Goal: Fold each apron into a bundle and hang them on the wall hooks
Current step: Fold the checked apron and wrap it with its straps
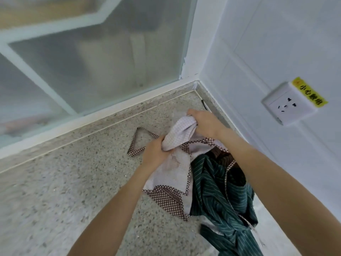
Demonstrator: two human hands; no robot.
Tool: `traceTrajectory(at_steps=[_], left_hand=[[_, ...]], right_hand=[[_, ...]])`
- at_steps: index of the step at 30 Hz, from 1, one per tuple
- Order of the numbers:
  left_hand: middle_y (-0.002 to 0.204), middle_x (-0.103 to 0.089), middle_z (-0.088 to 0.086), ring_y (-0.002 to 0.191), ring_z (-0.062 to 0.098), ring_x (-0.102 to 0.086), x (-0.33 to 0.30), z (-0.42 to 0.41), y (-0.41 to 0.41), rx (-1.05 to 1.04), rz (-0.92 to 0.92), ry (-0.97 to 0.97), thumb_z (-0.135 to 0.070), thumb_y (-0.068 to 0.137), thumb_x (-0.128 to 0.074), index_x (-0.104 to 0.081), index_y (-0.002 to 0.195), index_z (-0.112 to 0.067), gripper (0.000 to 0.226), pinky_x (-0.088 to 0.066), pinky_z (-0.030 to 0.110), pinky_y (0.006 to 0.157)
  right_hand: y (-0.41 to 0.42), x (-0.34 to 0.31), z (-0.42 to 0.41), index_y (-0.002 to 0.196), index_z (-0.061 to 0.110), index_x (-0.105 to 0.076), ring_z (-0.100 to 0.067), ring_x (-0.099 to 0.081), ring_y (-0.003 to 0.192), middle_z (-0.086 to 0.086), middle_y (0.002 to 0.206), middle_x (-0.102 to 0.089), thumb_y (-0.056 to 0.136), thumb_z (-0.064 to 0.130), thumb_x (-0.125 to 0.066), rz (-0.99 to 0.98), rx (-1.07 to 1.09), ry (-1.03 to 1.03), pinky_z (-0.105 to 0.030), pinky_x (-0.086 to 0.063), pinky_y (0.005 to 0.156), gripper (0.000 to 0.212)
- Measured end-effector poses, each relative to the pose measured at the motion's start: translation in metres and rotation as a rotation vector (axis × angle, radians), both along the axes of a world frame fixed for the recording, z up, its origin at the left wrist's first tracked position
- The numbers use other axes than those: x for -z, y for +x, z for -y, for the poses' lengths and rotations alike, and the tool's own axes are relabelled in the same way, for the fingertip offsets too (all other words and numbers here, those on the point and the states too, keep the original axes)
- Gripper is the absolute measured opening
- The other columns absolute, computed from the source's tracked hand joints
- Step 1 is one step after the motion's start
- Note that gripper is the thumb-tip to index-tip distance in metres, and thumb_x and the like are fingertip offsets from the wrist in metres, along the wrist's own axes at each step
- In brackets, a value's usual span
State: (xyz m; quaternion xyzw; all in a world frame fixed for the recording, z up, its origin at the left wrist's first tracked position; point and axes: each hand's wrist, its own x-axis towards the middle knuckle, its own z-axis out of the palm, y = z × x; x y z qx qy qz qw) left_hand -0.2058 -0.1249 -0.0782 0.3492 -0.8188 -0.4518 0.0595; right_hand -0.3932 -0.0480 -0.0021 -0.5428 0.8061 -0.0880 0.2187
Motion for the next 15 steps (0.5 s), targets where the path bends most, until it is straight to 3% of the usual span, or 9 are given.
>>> traceTrajectory(at_steps=[4, 6, 9, 12, 15], left_hand=[[0.119, -0.063, 0.009, 0.107, 0.024, -0.059, -0.037, 0.001, 0.046, -0.001, -0.101, -0.071, -0.020, 0.082, -0.070, -0.056, 0.125, -0.011, 0.046, -0.041, 0.027, 0.080], [0.121, -0.061, 0.003, 0.107, 0.017, -0.056, -0.056, -0.001, 0.075, 0.034, -0.144, -0.069, -0.015, 0.083, -0.068, -0.056, 0.125, -0.014, 0.044, -0.038, 0.024, 0.084], [0.118, -0.057, -0.008, 0.106, 0.007, -0.050, -0.079, -0.007, 0.115, 0.077, -0.162, -0.058, -0.014, 0.083, -0.068, -0.053, 0.118, -0.032, 0.043, -0.037, 0.022, 0.087], [0.113, -0.057, -0.020, 0.105, 0.007, -0.053, -0.093, -0.019, 0.159, 0.114, -0.175, -0.072, -0.027, 0.078, -0.071, -0.045, 0.108, -0.049, 0.046, -0.038, 0.015, 0.082], [0.113, -0.055, -0.026, 0.106, 0.006, -0.054, -0.102, -0.041, 0.207, 0.137, -0.172, -0.087, -0.020, 0.079, -0.073, -0.049, 0.113, -0.045, 0.048, -0.037, 0.011, 0.083]], right_hand=[[0.031, -0.053, -0.032, 0.129, 0.013, -0.045, -0.010, -0.046, 0.099, 0.001, 0.117, -0.054, 0.077, 0.021, -0.074, 0.141, -0.099, 0.056, -0.021, -0.032, 0.084, 0.060], [0.054, -0.073, -0.048, 0.136, 0.016, -0.039, -0.009, -0.044, 0.107, 0.003, 0.127, -0.050, 0.077, 0.024, -0.075, 0.220, -0.110, 0.051, -0.020, -0.030, 0.087, 0.069], [0.091, -0.089, -0.072, 0.137, 0.021, -0.037, -0.011, -0.046, 0.115, 0.007, 0.131, -0.049, 0.076, 0.024, -0.077, 0.383, -0.095, -0.005, -0.023, -0.032, 0.094, 0.073], [0.133, -0.094, -0.100, 0.135, 0.023, -0.038, -0.007, -0.049, 0.116, 0.010, 0.128, -0.050, 0.076, 0.017, -0.077, 0.557, -0.072, -0.094, -0.023, -0.037, 0.100, 0.071], [0.179, -0.089, -0.133, 0.135, 0.023, -0.039, -0.004, -0.051, 0.116, 0.008, 0.128, -0.051, 0.076, 0.013, -0.077, 0.675, -0.033, -0.149, -0.021, -0.040, 0.099, 0.071]])
